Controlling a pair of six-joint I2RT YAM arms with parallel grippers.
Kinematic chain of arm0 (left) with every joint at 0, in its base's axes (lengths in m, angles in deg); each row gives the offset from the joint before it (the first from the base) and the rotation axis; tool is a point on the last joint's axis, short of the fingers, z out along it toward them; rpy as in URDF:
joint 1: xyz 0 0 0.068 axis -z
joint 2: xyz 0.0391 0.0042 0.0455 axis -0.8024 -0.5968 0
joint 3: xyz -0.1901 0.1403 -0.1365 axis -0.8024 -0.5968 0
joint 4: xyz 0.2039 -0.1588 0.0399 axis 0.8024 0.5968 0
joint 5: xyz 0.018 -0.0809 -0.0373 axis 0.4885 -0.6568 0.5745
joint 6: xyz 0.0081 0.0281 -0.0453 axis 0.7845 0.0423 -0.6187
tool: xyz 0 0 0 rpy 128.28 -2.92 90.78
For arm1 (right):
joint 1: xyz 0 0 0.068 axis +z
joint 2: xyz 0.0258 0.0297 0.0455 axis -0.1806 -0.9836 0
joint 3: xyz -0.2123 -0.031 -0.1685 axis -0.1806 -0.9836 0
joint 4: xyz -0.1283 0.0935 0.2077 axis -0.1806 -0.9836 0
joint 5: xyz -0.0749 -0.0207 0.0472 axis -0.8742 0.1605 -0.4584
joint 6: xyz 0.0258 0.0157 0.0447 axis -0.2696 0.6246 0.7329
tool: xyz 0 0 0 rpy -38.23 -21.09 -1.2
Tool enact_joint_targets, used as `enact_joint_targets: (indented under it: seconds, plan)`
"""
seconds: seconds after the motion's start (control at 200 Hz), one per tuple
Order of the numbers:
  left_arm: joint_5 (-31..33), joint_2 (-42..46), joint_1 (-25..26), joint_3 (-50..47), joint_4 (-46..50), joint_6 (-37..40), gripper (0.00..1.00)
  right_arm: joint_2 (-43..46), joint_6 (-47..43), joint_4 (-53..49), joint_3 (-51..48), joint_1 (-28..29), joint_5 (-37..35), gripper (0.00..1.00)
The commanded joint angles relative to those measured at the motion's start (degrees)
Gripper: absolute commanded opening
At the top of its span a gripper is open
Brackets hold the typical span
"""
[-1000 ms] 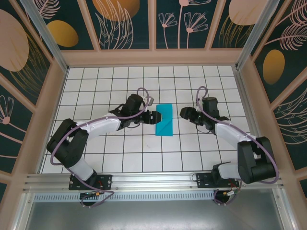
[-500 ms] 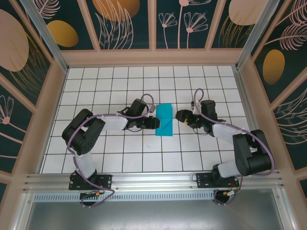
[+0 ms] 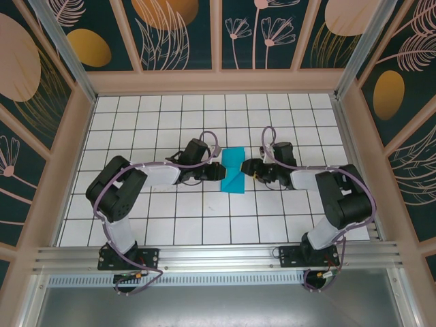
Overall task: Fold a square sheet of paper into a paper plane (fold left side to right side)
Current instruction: Turn over the paper at the center of the table.
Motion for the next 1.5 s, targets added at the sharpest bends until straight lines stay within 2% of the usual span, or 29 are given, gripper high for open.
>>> enact_joint_targets:
  seconds: [0.0,0.21,0.355,0.455,0.581,0.626,0.701,0.776,0.846,0.936,1.171,1.351,1.496]
  plan:
    - [0.5,1.5,-0.5,-1.0,-1.5,-0.2,0.16,-2.0,1.1,3.8,2.4,1.4,1.4,0.55]
    - [0.6,1.3,-0.6,-1.3,-1.8,-0.3,0.16,-5.9,2.5,5.8,4.8,2.9,2.0,0.52]
    - [1.2,1.2,-0.6,-1.4,-1.8,-0.4,0.19,-7.1,3.3,7.1,5.5,3.6,2.9,0.45]
    - [2.2,1.3,-0.9,-1.5,-1.2,-0.7,0.25,-6.7,3.2,7.1,5.6,3.8,2.8,0.37]
    - [2.2,1.8,-2.5,-2.7,-1.4,-1.4,0.34,-6.6,2.7,6.2,5.9,3.8,2.8,0.15]
    - [1.8,2.8,-3.5,-3.6,-1.7,-1.7,0.39,-6.1,2.4,5.8,6.0,3.8,2.6,0.1]
    - [0.9,6.1,-4.8,-5.8,-3.2,-2.1,0.52,-4.6,1.1,3.7,6.6,3.5,1.4,0.05]
    - [0.9,12.4,-5.9,-7.6,-3.5,-1.8,0.65,-1.9,-0.3,2.4,7.3,2.5,1.4,0.0]
    - [1.7,17.4,-6.9,-8.5,-2.6,-1.6,0.77,1.1,-0.3,3.5,6.9,0.7,3.2,0.0]
    - [2.4,23.1,-7.9,-9.4,-1.8,-2.7,0.98,5.4,0.9,6.3,6.7,-1.9,7.6,0.0]
    - [-3.3,31.3,-8.5,-8.7,-7.2,-10.8,0.99,14.9,5.4,9.7,11.5,-4.6,14.3,0.0]
    - [-10.3,30.6,-8.5,-6.3,-14.2,-17.4,0.98,18.1,12.5,15.4,15.0,-4.0,17.2,0.0]
    - [-16.6,28.7,-8.5,-6.3,-24.4,-23.7,0.98,19.1,12.5,13.4,18.2,-1.2,17.3,0.0]
